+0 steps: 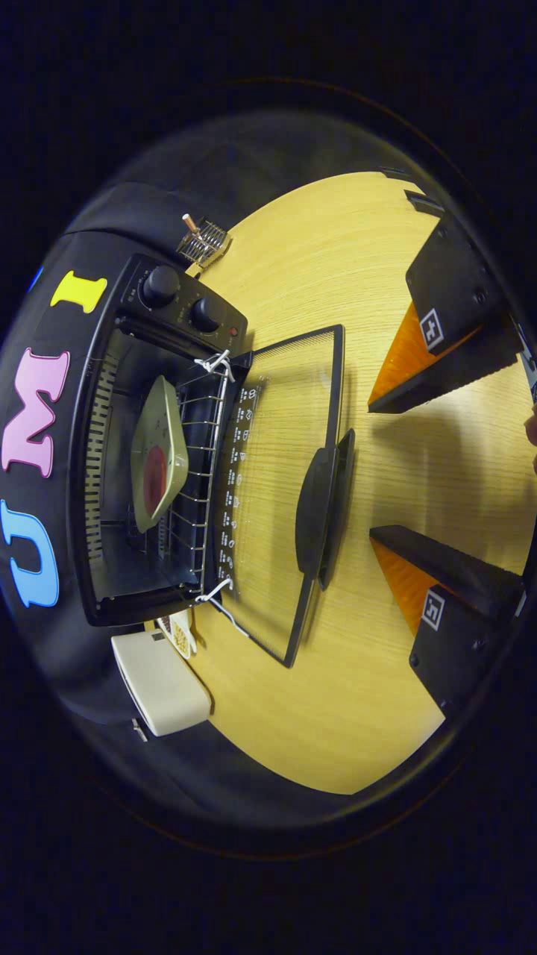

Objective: Open the toaster oven, put the food inside, and close the toaster oven door.

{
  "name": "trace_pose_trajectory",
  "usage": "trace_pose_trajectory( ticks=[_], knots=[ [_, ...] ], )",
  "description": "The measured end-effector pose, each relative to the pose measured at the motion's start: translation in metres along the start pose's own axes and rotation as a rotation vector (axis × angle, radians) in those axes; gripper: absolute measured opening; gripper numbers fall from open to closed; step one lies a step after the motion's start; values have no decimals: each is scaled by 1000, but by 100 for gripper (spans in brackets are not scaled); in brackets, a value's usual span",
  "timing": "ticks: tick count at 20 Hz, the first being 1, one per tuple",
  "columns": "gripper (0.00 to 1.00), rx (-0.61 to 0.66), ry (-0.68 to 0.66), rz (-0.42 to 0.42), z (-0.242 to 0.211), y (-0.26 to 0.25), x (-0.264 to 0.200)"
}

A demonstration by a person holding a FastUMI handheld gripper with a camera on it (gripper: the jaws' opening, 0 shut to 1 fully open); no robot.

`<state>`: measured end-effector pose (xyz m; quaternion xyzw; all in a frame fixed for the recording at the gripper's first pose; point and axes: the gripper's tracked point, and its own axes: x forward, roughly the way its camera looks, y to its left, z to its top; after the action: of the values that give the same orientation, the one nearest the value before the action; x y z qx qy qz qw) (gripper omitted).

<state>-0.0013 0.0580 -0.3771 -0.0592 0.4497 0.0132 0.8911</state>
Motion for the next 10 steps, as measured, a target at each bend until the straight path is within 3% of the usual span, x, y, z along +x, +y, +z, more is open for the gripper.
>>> trace_pose_trajectory(
  ticks=[6,10],
  knots=[
    [99,53,-23,18,17,11,14],
    [99,-23,-93,16,28,10,4]
  ],
)
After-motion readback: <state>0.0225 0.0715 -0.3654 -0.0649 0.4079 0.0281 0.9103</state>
